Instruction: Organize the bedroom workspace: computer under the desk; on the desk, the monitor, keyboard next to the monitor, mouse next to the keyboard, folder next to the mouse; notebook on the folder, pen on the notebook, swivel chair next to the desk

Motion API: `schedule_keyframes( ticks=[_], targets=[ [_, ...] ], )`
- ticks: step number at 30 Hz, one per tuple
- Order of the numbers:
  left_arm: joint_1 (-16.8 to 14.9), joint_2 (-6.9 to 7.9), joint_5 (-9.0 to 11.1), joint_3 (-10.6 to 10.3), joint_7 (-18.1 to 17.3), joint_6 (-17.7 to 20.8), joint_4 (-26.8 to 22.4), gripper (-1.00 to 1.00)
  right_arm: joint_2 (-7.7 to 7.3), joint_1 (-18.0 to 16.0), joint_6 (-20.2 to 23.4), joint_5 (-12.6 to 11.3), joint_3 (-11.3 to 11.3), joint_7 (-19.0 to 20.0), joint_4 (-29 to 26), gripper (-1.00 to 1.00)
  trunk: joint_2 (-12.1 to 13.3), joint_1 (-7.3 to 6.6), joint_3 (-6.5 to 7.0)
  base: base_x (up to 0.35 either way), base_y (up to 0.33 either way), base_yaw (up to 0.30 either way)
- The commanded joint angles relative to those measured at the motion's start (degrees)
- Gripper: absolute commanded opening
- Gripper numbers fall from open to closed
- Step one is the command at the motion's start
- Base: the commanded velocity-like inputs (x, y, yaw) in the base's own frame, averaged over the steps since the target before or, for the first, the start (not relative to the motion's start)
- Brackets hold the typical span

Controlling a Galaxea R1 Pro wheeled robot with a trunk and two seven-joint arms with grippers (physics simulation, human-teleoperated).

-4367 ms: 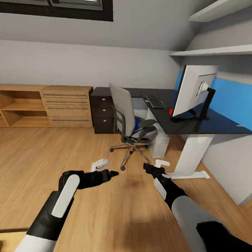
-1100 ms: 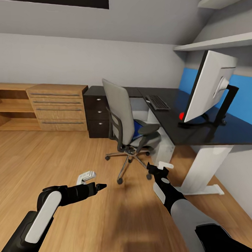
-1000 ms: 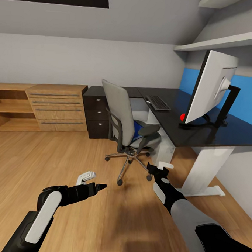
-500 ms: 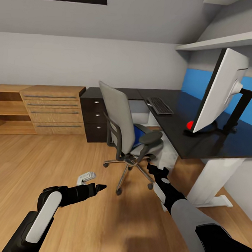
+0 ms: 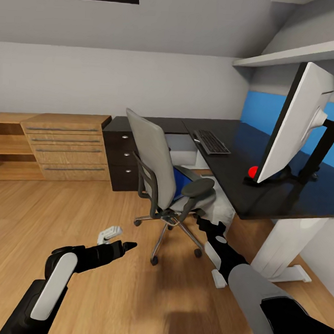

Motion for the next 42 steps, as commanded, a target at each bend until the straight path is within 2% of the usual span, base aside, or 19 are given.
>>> schedule_keyframes(
  ticks=[1, 5, 34, 42],
  targets=[
    [-0.03, 0.04, 0.62, 0.28, 0.59, 0.10, -0.05, 1.00, -0.06, -0.05, -0.24, -0.58, 0.47, -0.33, 0.04, 1.00, -0.02, -0.01, -0.05, 0.003, -0.001, 0.000],
    [-0.03, 0.04, 0.63, 0.91, 0.58, 0.10, -0.09, 1.00, -0.12, -0.05, -0.24, -0.60, 0.50, -0.30, 0.03, 1.00, -0.02, -0.01, -0.05, 0.087, -0.001, 0.000],
    [-0.03, 0.04, 0.72, 1.07, 0.49, 0.17, -0.04, 1.00, -0.01, -0.05, -3.09, -0.43, 0.88, 0.03, -0.13, 1.00, -0.02, -0.01, -0.05, 0.093, 0.000, 0.000],
    [-0.03, 0.04, 0.72, 1.07, 0.49, 0.27, -0.04, 1.00, 0.25, -0.05, -4.46, 2.25, 0.80, 0.15, -0.06, 1.00, -0.02, -0.01, -0.05, 0.024, 0.000, 0.000]
  ],
)
